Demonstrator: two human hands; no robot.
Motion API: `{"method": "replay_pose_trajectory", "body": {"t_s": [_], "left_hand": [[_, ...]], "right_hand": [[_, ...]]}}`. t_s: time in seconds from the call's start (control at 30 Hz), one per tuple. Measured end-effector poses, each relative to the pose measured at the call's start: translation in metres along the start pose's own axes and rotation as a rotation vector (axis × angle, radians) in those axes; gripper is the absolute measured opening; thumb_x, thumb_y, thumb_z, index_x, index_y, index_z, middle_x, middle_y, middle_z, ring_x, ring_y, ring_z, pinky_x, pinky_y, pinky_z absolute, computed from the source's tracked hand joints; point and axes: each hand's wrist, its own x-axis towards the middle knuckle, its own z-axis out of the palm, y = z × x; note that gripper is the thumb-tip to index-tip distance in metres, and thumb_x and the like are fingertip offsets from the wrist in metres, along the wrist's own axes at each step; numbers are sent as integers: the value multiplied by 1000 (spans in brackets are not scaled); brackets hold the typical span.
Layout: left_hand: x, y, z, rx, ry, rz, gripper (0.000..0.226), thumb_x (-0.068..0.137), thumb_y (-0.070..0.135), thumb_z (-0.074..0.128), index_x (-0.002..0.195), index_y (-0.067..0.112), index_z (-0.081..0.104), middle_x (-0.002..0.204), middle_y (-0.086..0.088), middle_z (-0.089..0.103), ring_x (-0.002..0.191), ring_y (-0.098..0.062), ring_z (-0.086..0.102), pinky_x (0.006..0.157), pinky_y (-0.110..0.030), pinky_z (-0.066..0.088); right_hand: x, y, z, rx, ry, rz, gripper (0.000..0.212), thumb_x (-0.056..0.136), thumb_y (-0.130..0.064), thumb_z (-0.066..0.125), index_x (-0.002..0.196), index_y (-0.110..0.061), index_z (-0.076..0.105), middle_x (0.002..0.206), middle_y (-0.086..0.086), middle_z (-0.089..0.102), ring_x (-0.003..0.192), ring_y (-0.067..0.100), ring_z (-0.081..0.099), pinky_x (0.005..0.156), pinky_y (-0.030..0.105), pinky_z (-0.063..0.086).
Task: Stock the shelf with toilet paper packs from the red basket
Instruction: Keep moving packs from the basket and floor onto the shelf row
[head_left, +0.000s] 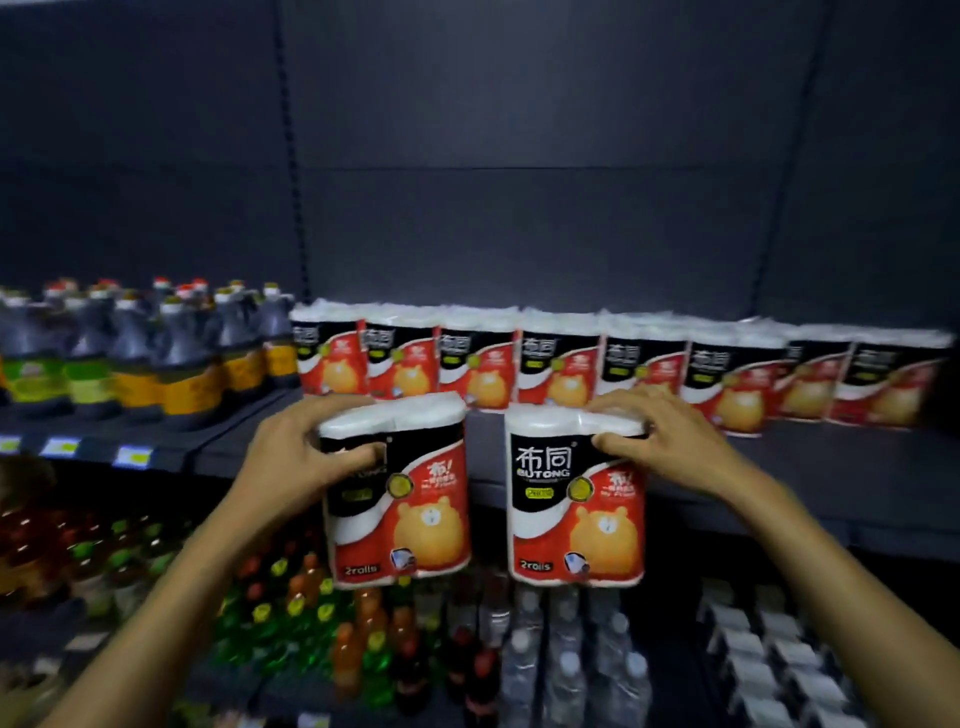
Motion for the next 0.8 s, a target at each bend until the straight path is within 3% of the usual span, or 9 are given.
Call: {"method": "replay_pose_trajectory", "body": {"t_s": [0.1,0.2,0.33,0.43,0.53,0.6,0.67,0.8], "left_hand": [[40,45,52,-49,-28,94,64,57,65,62,113,36,68,113,15,64,106,-5,57,83,-19,46],[73,90,107,-85,-59,162,63,59,62,65,116,33,68,115,14,63,105,-4,57,85,-22,46],[111,147,183,-119,-93,185,43,75,41,77,116,35,66,114,14,64,78,5,55,67,-15,42],[137,189,239,-167,-109,189,37,76,36,77,112,35,67,111,14,64,83,4,60,67,-14,48],[162,231,291,-181,-129,216,39,74,40,75,113,33,68,107,16,66,94,2,63,80,-24,55],[179,261,323,-182,-144,249,37,76,38,74,112,32,69,104,16,68,96,-3,64,85,-31,55],[199,287,356,-172,-158,278,34,76,37,73,109,31,71,103,14,70,96,-4,64,85,-32,55],[234,327,413,-142,-214,315,32,76,39,71,106,30,72,96,11,73,90,-4,66,80,-31,56]], "right_hand": [[-22,52,-46,-43,62,88,37,75,-58,62,111,-51,57,112,-8,60,107,13,54,93,36,43],[-41,98,-87,-73,112,151,36,76,-55,66,111,-49,59,110,-8,60,107,14,54,91,35,42],[-55,173,-134,-100,136,203,31,69,-65,58,100,-63,53,113,-8,61,110,13,54,97,39,43],[-60,226,-168,-105,167,216,39,63,-70,51,101,-63,53,111,-13,59,110,13,54,98,41,43],[-64,275,-202,-101,189,254,35,64,-67,56,99,-62,54,117,-8,59,114,14,52,98,41,43],[-67,307,-221,-106,219,287,31,75,-51,68,103,-55,58,115,-9,58,113,15,53,94,36,43],[-72,337,-238,-128,235,322,31,79,-41,70,106,-51,60,109,-10,57,108,16,54,88,33,41],[-84,380,-263,-145,251,391,27,81,-42,67,103,-56,58,110,-5,58,104,18,56,90,41,47]]}}
